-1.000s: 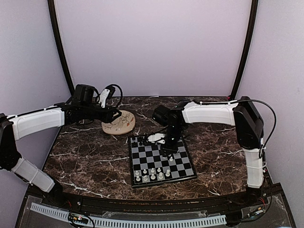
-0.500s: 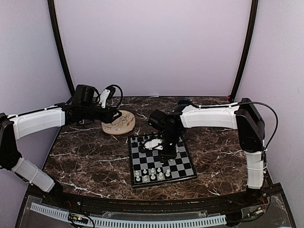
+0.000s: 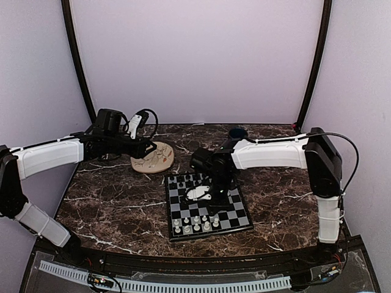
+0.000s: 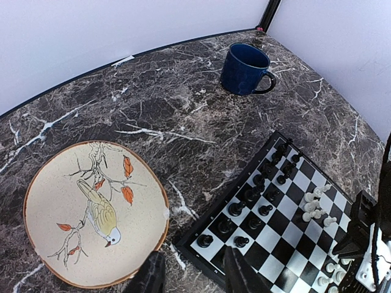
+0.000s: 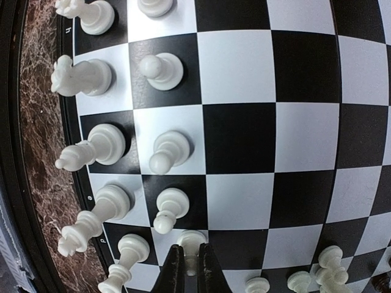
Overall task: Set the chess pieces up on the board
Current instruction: Place the pawn at e2.
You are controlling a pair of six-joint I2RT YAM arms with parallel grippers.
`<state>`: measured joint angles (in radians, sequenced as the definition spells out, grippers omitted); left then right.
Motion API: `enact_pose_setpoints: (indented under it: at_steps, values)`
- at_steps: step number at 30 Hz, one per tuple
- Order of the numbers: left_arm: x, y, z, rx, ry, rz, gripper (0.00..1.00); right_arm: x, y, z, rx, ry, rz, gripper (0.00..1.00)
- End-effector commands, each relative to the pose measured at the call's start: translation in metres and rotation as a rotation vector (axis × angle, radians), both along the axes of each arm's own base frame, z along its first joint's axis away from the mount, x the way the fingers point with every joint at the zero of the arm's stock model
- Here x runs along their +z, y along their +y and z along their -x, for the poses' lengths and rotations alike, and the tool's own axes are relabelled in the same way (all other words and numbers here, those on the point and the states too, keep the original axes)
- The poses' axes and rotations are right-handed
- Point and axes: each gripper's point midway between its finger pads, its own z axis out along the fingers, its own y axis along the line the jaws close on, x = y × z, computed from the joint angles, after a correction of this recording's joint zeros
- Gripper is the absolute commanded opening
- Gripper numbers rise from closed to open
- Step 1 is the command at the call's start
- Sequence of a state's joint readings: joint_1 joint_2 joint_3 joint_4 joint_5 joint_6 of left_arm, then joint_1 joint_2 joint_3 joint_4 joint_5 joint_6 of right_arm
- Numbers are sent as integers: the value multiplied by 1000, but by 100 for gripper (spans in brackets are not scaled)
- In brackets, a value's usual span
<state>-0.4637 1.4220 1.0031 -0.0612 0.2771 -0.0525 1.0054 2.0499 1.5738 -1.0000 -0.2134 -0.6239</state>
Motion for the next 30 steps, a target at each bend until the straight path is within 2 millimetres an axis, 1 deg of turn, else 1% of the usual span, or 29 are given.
enact_pose_setpoints:
  at_steps: [1, 6, 12, 20, 25, 30]
  values:
    - [3, -2, 2, -19, -5, 2, 35, 9, -3, 10, 27, 8, -6, 4]
    - [3, -3, 2, -21, -5, 2, 35, 7, -8, 11, 29, -1, 7, 4]
    - [3, -3, 2, -21, -5, 2, 35, 7, -9, 12, 29, -3, 8, 5]
    - [2, -3, 2, -21, -3, 1, 35, 7, -7, 10, 27, -18, 9, 17]
    - [2, -3, 3, -23, -1, 2, 35, 16, -9, 10, 30, -32, -3, 22]
    - [2, -4, 2, -24, 0, 4, 35, 28, -12, 7, 28, -41, -9, 24]
